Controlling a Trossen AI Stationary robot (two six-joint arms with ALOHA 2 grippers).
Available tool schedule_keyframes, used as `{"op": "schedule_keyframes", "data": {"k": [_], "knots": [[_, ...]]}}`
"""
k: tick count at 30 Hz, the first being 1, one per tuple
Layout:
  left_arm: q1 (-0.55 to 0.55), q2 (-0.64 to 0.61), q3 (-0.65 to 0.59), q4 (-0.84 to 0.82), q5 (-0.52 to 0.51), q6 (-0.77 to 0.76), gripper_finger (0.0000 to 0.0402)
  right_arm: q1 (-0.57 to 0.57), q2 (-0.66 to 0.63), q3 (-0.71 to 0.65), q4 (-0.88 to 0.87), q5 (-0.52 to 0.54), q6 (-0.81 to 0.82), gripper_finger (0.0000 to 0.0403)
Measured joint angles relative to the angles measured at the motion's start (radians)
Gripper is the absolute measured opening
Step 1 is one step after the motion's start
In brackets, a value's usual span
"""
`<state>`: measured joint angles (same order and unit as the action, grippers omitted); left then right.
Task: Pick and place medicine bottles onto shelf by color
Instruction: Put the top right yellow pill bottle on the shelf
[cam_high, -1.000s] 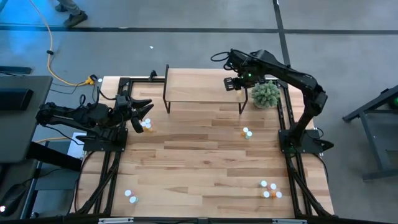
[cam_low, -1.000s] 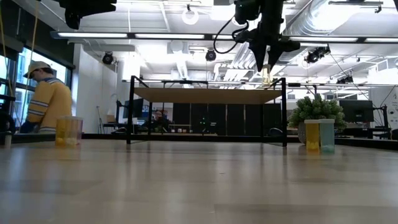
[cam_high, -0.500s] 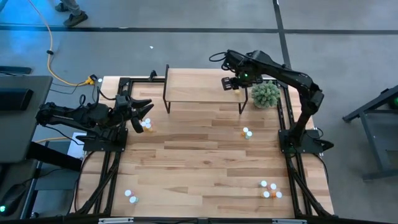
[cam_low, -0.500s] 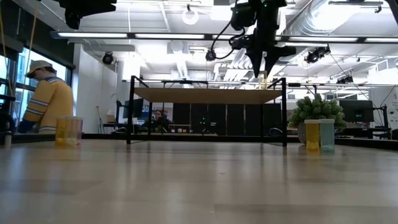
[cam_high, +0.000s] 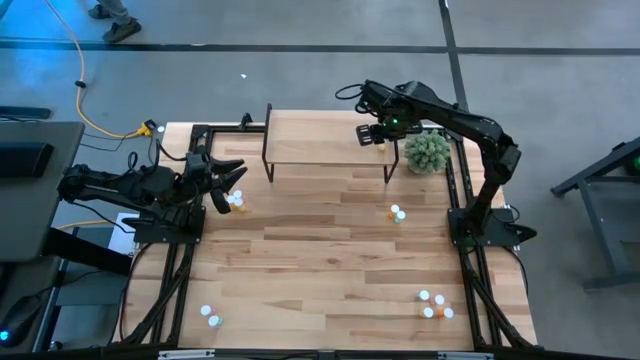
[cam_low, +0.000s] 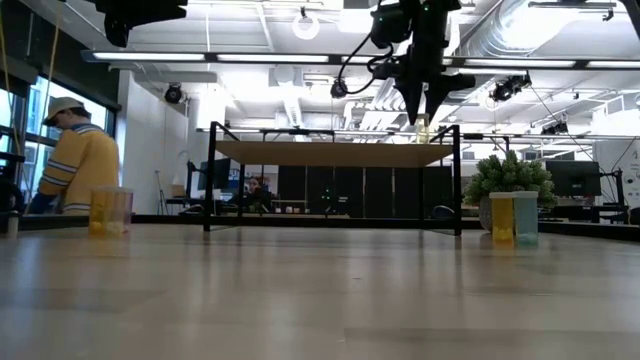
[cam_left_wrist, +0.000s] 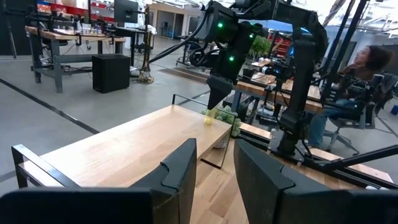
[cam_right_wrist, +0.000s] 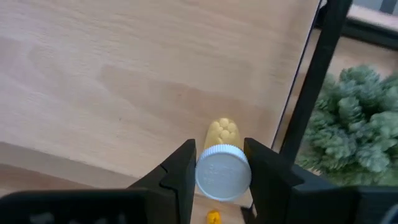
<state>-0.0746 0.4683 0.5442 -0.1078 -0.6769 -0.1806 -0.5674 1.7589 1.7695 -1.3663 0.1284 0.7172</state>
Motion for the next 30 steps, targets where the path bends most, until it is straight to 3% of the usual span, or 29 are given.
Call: {"op": "schedule_keyframes", "data": {"k": [19, 30], "knots": [[0.000, 0.000, 0.000, 0.000, 0.000, -0.002, 0.0100, -0.144, 0.000, 0.000, 0.076, -0.031, 0.017, 0.0113], [0.000, 0.000, 0.000, 0.000, 0.000, -0.026, 0.0099, -0.157, 0.009, 0.000, 0.093, -0.063, -0.018, 0.0113]]}}
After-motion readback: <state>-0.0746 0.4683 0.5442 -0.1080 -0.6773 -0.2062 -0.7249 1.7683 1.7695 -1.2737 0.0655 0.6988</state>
